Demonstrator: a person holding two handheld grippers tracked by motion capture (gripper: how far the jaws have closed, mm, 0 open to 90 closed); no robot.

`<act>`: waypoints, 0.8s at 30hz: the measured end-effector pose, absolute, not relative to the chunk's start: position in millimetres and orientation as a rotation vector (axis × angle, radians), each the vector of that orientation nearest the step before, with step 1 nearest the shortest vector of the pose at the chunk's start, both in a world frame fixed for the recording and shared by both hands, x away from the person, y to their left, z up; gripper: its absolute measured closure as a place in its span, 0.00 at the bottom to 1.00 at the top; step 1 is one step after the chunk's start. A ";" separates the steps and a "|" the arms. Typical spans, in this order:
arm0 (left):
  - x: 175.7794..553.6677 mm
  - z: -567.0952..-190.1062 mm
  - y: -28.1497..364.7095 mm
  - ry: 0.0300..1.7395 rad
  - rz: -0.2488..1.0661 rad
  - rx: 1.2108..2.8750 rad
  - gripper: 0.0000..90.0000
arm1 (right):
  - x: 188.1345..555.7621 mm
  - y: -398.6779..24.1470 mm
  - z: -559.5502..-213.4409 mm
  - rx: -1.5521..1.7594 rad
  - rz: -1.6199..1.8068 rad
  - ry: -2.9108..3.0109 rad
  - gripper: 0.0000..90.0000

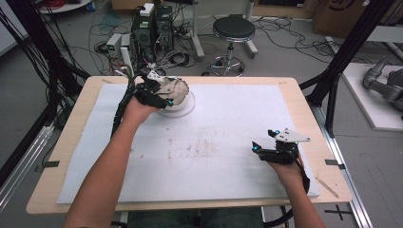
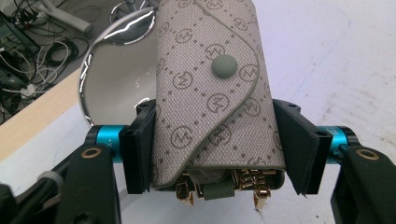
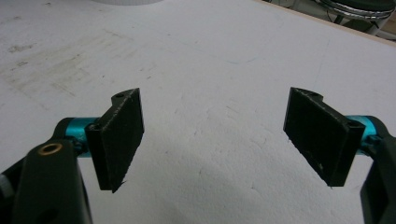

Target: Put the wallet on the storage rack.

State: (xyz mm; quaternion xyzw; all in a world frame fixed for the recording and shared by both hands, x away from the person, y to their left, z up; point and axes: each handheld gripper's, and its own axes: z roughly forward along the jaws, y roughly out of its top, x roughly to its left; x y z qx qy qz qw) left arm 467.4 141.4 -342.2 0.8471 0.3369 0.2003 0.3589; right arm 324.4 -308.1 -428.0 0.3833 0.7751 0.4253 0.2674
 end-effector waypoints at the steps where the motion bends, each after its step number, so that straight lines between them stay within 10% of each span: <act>1: 468.4 -343.3 140.5 0.872 0.519 2.187 0.40 | 324.5 -308.2 -427.9 1.037 1.147 2.092 0.23; 24: 488.9 -354.5 130.2 0.911 0.544 2.276 0.40 | 326.4 -307.2 -429.8 1.034 1.136 2.108 0.23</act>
